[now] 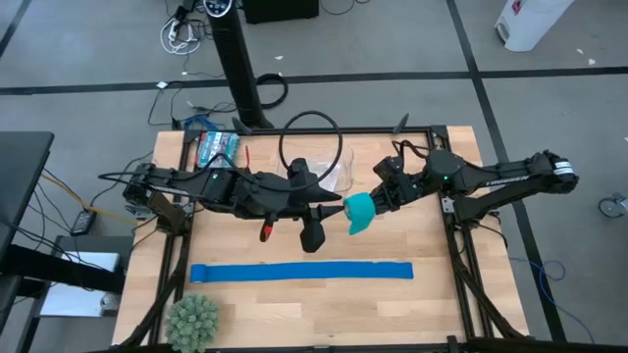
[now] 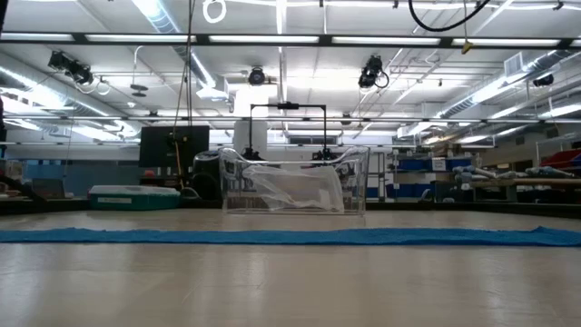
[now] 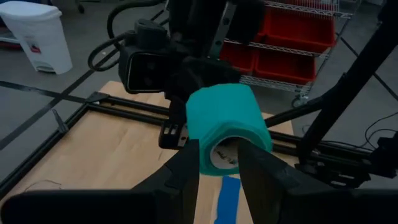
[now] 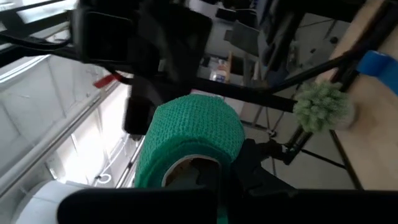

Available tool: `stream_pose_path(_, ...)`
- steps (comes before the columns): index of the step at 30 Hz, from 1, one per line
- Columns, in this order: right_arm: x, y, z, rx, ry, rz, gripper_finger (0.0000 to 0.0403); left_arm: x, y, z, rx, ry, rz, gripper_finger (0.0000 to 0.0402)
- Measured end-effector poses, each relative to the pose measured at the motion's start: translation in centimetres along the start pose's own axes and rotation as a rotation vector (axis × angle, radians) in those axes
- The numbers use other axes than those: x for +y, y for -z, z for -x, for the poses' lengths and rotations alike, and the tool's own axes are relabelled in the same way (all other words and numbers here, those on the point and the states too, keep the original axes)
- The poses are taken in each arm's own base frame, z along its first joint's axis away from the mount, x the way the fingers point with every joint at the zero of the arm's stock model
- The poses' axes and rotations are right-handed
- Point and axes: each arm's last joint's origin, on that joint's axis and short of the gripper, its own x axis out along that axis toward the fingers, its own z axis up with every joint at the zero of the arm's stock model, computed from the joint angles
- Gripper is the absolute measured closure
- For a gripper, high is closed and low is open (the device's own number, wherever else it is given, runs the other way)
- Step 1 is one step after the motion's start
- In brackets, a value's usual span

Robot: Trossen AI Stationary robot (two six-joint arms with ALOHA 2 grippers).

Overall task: Roll bandage
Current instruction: Roll the green bandage

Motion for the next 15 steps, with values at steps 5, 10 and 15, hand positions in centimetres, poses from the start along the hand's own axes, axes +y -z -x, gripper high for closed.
stream_pose_path(5, -0.2, 0.2, -0.5, 0.01, -0.015, 0.0, 0.04, 0.0, 0.1, 0.0, 0.006, -0.013, -0.005, 0.0285)
stream_pose_path(10, -0.5, 0.4, -1.2, 0.023, -0.025, -0.008, 0.04, 0.0, 0.1, 0.0, 0.006, -0.013, -0.023, 0.0285)
stream_pose_path(15, -0.6, 0.4, -1.5, 0.009, -0.034, -0.005, 0.04, 0.0, 0.1, 0.1, 0.014, -0.006, -0.033, 0.0285)
